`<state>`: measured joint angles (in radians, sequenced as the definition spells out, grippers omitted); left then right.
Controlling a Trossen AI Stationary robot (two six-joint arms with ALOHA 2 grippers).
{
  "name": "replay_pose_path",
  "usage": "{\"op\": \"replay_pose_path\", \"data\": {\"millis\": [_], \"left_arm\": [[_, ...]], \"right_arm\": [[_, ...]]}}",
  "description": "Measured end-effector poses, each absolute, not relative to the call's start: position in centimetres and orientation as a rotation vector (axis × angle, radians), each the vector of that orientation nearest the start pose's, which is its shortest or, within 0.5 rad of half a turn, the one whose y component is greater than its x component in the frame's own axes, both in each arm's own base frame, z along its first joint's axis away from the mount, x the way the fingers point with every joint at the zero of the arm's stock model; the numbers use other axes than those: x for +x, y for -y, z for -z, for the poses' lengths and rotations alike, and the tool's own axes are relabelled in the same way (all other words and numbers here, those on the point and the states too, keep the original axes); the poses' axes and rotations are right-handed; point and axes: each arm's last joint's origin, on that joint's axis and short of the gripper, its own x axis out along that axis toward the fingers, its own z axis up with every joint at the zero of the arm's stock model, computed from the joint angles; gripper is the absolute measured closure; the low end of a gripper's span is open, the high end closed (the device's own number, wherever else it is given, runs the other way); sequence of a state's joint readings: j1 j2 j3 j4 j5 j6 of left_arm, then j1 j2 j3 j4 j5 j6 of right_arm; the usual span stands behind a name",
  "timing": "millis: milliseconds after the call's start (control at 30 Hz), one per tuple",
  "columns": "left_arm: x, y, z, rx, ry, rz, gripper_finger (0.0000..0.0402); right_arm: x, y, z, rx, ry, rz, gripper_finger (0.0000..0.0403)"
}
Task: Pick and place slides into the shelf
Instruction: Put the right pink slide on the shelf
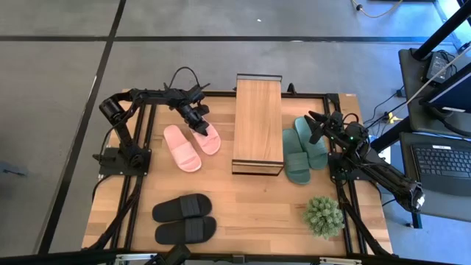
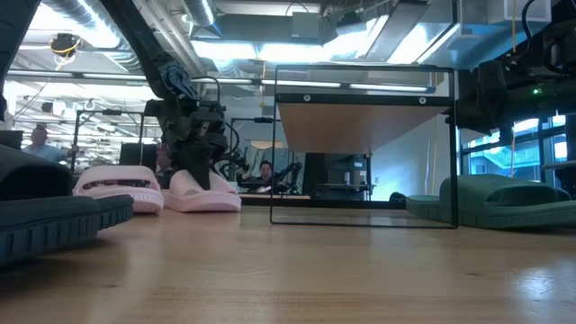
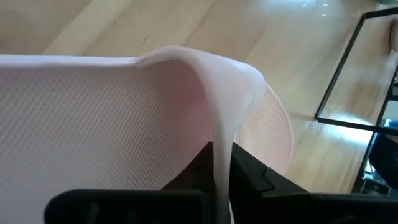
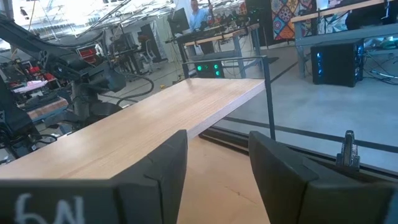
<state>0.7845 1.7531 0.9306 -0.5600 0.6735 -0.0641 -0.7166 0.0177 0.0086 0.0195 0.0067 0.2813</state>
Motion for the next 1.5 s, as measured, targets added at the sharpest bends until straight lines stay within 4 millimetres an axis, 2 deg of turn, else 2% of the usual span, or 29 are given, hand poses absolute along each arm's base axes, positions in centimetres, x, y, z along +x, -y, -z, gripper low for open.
{"op": "replay_pose_path", "data": {"millis": [200, 433, 933, 1167, 1333, 1500], "left_arm": [[22.2, -19.6, -13.6, -0.985, -1.035, -0.129, 0.0394], [22.2, -19.6, -13.6, -0.992, -1.036, -0.133, 0.0381], [22.2, -19.6, -13.5, -0.983, -1.042, -0.146, 0.0382], [21.9, -19.9, -13.8, -1.086, -0.997, -0.138, 0.0394], [21.7, -20.6, -15.6, -1.077, -0.927, -0.126, 0.0396], [21.4, -22.1, -20.5, -0.989, -0.796, -0.151, 0.0397]], "right_arm": [[7.4, 6.5, -16.7, 0.266, 0.112, 0.717, 0.0230], [7.4, 6.5, -16.7, 0.266, 0.112, 0.717, 0.0230], [7.4, 6.5, -16.7, 0.266, 0.112, 0.717, 0.0230], [7.4, 6.5, -16.7, 0.266, 0.112, 0.717, 0.0230], [7.4, 6.5, -16.7, 0.266, 0.112, 0.717, 0.0230], [7.4, 6.5, -16.7, 0.268, 0.113, 0.716, 0.0230]]}}
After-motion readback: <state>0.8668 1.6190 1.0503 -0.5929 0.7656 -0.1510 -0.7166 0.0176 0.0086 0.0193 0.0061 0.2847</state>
